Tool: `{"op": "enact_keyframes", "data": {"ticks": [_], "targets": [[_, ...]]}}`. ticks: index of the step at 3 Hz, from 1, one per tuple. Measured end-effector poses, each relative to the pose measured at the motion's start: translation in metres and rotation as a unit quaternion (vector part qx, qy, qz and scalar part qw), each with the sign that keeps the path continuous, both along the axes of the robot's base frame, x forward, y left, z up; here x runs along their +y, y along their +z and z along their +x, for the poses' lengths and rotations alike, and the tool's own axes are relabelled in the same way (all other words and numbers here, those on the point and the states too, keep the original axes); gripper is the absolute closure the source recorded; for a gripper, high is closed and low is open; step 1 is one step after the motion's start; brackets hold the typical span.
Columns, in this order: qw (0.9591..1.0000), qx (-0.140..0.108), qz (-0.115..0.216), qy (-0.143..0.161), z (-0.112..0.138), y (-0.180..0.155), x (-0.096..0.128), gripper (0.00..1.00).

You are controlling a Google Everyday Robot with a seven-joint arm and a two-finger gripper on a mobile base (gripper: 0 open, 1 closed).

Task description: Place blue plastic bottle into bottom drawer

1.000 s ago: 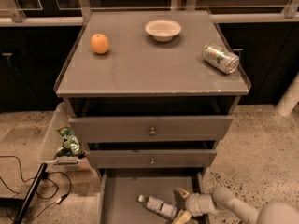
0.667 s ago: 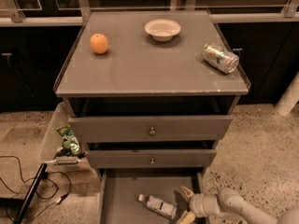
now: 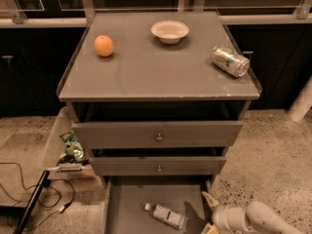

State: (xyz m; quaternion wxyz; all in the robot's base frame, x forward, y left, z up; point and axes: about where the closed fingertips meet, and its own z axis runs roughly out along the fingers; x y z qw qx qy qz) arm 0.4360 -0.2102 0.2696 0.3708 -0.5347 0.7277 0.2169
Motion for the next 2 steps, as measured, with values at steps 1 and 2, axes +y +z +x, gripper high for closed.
{"op": "enact_keyframes", "data": {"ticks": [1, 2], "targets": [[0.9984, -0.044, -0.034, 0.007, -0.015, 0.049, -0.017, 0.0], [0.9959, -0.082, -0.039, 0.01, -0.02, 0.092, -0.034, 0.0]]}}
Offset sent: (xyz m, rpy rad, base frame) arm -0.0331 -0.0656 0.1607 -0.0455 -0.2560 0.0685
